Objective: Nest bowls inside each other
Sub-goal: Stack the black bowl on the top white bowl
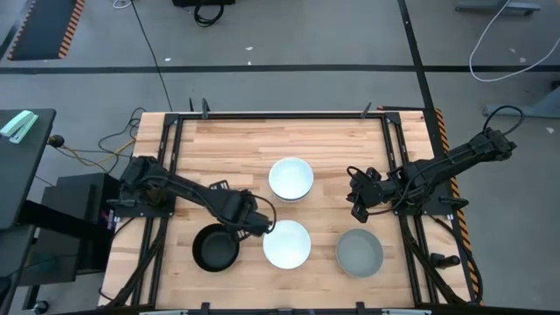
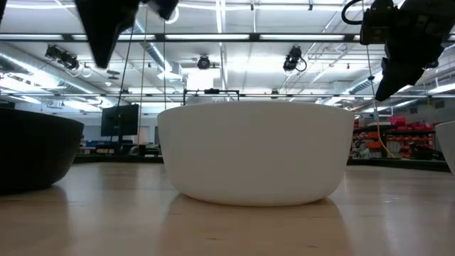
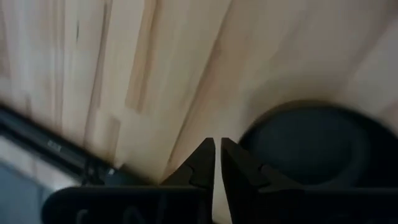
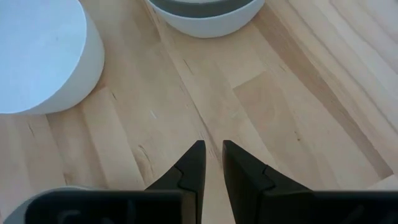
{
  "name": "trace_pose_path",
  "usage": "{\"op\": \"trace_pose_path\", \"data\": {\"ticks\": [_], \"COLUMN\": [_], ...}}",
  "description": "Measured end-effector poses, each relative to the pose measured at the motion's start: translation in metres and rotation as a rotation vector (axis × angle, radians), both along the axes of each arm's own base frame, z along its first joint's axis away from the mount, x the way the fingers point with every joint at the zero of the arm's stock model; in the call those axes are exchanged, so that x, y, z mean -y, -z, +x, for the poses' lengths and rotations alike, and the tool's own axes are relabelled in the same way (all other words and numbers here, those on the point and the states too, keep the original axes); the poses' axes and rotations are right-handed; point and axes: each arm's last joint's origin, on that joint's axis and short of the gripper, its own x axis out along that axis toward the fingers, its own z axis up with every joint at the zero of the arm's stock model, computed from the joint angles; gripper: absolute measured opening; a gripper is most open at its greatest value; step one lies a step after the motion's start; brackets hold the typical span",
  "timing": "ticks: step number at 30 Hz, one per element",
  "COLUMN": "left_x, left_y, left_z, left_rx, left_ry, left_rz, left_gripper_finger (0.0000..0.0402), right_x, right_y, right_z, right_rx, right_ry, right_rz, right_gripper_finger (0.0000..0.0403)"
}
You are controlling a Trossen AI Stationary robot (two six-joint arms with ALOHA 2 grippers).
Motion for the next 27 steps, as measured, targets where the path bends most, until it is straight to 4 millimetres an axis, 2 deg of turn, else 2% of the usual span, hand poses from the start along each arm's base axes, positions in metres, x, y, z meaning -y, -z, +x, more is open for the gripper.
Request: {"op": "trace_pose_path", "data": {"ticks": [8,12,22,27], "left_x": [-0.008,-0.012,-0.029,-0.033], "left_y": [0.042,0.05,0.034,0.039], "left_z": [-0.021,-0.032,-0.078,-0.093], "left_rx": [-0.156,-0.108,0.184,0.32], "left_ry": [-0.055,-0.056,-0.13,-0.177], "left_rz": [0.075,0.053,-0.06,-0.149], "left_gripper_finger": [0.0017,0.0007,0.0032,0.0035], "right_x": [0.0,0.0,0.0,0.0], "right_y": [0.0,0.0,0.0,0.0], "right_z": [0.0,0.0,0.0,0.0], "right_rx": [0.0,0.001,0.003,0.004], "right_ry": [0.0,0.01,0.022,0.025], "right_rz": [0.0,0.007,0.015,0.017], "right_gripper_finger": [0.0061,0.0061,0.0061,0.0061]}}
